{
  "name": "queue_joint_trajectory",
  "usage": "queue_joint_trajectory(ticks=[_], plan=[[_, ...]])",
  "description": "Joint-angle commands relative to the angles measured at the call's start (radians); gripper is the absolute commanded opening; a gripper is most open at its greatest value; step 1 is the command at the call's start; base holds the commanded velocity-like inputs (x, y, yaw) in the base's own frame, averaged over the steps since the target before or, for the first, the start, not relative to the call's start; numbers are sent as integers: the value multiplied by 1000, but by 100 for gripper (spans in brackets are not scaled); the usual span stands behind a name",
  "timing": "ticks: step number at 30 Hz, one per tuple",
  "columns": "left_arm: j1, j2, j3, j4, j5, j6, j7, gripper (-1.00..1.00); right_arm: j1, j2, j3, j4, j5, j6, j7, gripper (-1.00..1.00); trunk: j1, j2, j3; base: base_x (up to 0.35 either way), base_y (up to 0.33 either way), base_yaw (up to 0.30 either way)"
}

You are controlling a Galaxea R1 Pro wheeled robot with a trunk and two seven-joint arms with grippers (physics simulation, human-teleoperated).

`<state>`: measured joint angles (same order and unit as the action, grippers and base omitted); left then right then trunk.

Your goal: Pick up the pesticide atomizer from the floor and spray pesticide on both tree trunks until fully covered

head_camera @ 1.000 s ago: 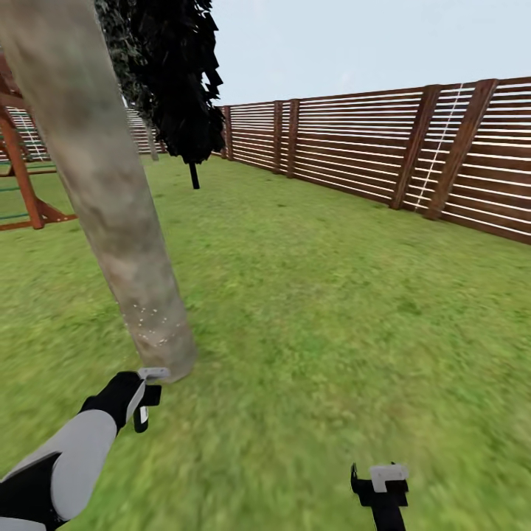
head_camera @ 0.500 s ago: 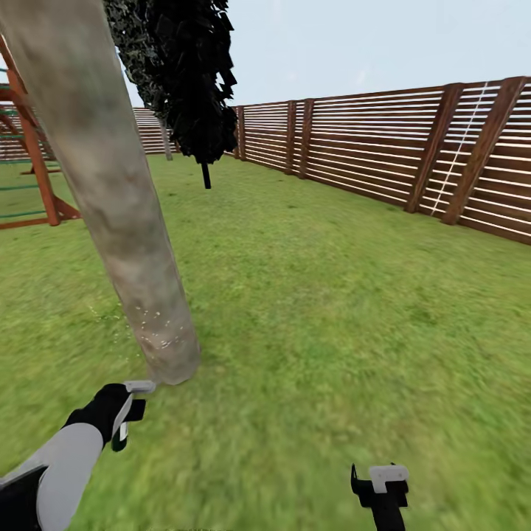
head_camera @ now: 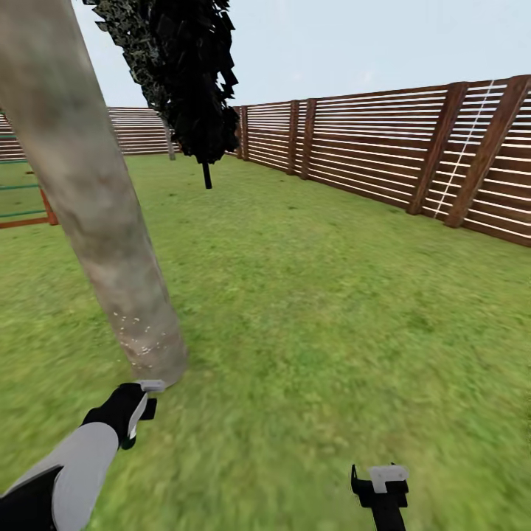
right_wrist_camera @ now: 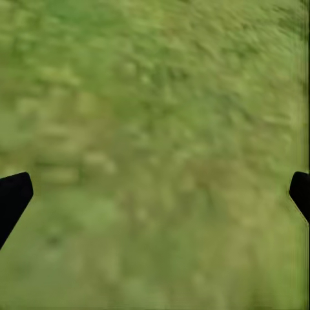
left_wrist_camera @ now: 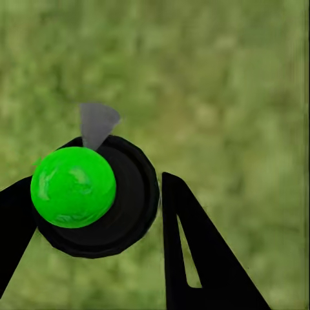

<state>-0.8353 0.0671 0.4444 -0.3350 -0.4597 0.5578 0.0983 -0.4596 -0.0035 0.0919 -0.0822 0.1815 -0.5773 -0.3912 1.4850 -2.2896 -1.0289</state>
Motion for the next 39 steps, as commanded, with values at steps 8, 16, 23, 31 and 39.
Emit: queue_joint_trajectory(ticks=[8, 16, 23, 31, 39], plan=[[-1, -10, 3, 0, 1, 1, 3, -100, -1, 0, 8, 1, 6, 1, -11, 100, 0, 0, -1, 97, -264, 0], [-1, -9, 6, -8, 1, 1, 4, -100, -1, 0, 8, 1, 6, 1, -11, 100, 0, 0, -1, 90, -268, 184], [-1, -10, 6, -9, 1, -1, 4, -100, -1, 0, 8, 1, 6, 2, -11, 100, 0, 0, -1, 178, -240, 276], [-1, -12, 6, -5, 3, -2, 3, -100, -1, 0, 8, 1, 6, 2, -11, 100, 0, 0, -1, 209, -182, 277], [-18, -66, 8, -78, 3, 6, -1, -100, -1, 0, 8, 1, 6, 2, -11, 100, 0, 0, -1, 10, -9, 277]])
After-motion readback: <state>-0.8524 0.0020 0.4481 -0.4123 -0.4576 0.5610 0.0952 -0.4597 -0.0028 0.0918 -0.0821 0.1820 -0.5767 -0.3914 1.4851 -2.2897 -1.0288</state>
